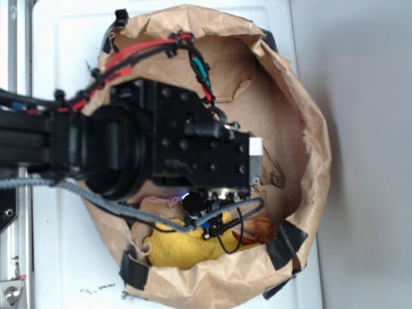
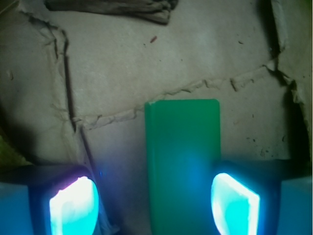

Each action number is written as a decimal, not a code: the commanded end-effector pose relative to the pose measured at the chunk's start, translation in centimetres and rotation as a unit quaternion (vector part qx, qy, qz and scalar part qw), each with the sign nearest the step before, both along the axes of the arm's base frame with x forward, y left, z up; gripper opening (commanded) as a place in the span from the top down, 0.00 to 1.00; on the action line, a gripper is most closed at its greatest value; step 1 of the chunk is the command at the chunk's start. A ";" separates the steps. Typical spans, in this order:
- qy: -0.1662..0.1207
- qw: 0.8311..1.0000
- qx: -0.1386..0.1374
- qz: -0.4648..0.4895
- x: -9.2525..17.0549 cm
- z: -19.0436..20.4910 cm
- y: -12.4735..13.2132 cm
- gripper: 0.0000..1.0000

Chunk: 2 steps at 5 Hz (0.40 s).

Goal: Grab the green block.

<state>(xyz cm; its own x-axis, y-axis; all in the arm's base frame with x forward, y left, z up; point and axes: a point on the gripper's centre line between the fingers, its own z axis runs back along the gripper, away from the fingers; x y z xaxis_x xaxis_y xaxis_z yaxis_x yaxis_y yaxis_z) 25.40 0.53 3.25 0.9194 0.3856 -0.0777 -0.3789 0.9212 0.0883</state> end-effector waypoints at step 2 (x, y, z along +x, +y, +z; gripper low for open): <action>-0.025 0.999 0.024 -0.022 0.5 0.6 -2.0 1.00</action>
<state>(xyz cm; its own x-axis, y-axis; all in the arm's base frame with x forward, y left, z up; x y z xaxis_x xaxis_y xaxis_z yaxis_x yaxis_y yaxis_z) 25.66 -0.69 3.29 0.9321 0.3592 -0.0475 -0.3511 0.9278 0.1264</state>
